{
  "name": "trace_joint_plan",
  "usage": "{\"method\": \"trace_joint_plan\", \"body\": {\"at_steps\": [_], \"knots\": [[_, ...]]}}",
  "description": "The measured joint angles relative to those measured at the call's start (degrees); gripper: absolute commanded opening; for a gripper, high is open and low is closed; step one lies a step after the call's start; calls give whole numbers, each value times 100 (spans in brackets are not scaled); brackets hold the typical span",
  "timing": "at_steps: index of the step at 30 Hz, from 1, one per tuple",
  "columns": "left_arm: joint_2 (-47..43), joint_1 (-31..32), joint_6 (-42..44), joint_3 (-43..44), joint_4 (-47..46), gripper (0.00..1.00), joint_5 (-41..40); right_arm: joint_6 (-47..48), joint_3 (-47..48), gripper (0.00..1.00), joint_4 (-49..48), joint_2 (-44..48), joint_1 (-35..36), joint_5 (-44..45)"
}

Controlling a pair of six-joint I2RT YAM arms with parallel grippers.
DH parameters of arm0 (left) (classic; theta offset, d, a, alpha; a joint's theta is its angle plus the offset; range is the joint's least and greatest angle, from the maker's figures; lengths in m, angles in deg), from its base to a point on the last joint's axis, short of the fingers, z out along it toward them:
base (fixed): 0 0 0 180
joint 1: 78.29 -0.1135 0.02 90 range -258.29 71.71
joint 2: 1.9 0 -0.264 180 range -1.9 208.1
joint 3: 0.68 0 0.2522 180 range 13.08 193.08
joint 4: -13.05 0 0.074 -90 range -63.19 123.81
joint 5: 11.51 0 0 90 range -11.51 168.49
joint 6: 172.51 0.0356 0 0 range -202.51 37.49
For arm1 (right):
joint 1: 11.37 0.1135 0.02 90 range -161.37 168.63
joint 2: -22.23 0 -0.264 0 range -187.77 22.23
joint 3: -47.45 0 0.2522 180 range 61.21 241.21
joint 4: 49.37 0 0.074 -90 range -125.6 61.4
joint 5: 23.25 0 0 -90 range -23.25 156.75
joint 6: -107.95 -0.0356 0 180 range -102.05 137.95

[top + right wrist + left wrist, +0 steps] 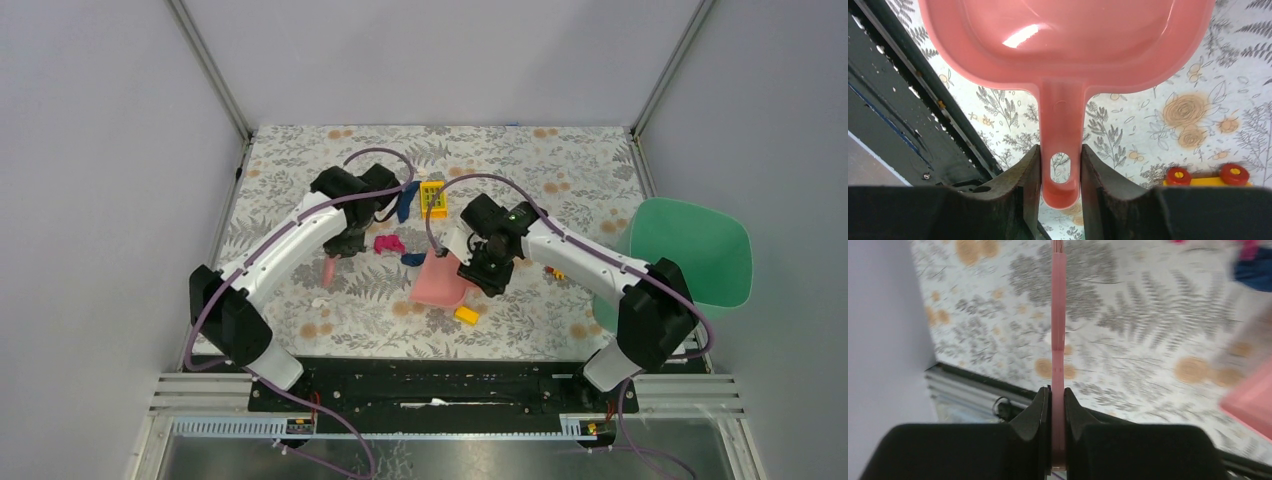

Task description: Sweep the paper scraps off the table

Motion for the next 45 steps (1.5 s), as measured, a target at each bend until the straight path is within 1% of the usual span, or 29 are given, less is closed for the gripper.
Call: {"method": "trace_joint_plan", "body": {"at_steps": [4,9,14,18,22,27,32,36,40,45], "knots": [[87,-367,0,-673,28,0,-535,-2,264,0,0,-225,37,-33],[96,-612,-7,-1069,20,0,-804,-7,267,0,7,-278,118,-111],[247,-632,15,-1585,24,0,-592,-4,258,0,7,-284,144,-111],[358,-584,70,-1650,-70,0,-219,50,216,0,24,-310,155,271],[127,-562,243,-1384,-391,0,431,94,157,0,118,-339,160,890],[-59,-485,435,-1150,-981,0,1537,118,153,0,190,-446,160,1440],[407,96,435,-726,-1484,0,2356,146,142,0,216,-632,157,1687],[734,476,437,-114,-1794,0,2848,149,131,0,219,-734,140,1781],[887,527,525,570,-1674,0,2900,177,133,0,219,-750,35,1766],[949,450,898,1480,-1351,0,2492,197,140,0,258,-802,-164,1690]]}}
